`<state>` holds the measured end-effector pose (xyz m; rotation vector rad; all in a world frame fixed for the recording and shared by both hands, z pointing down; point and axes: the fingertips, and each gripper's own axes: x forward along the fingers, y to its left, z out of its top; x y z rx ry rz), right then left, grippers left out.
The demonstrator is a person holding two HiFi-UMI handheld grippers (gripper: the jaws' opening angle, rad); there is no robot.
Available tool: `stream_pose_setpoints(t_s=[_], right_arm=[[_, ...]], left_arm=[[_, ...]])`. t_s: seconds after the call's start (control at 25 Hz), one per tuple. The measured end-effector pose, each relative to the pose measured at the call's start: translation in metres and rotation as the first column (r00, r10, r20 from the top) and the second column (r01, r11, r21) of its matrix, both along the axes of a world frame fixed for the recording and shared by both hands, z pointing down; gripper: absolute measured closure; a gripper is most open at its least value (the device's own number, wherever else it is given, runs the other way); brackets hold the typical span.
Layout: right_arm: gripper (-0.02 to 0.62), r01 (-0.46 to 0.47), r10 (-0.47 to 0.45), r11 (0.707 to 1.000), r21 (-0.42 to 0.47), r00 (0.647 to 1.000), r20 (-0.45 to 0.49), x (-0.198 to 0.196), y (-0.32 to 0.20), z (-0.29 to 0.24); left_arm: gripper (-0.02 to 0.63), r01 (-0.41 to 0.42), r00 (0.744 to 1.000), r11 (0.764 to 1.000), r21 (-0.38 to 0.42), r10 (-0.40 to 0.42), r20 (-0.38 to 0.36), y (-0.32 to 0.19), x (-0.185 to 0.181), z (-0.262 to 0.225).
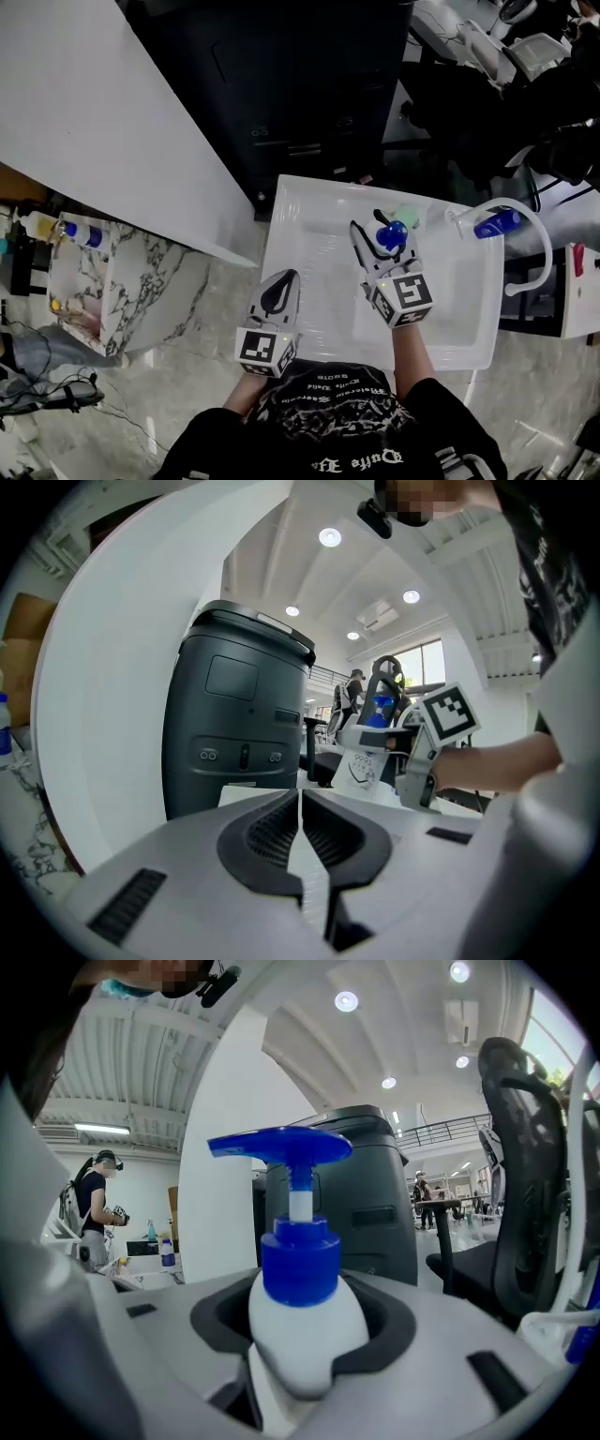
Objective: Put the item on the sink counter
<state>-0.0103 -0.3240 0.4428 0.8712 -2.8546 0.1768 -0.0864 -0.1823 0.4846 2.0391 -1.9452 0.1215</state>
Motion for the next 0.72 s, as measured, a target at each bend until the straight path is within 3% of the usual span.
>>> stream_pose_setpoints(t_s=[0.72], right_arm=[[0.400, 0.151, -0.150, 0.988, 0.037, 0.988, -0.018, -0.093, -0.039, 0.021]], left_arm=[[0.592, 0.071, 0.997, 0.994, -0.082, -0.068, 0.035, -0.022, -0.035, 0.030]])
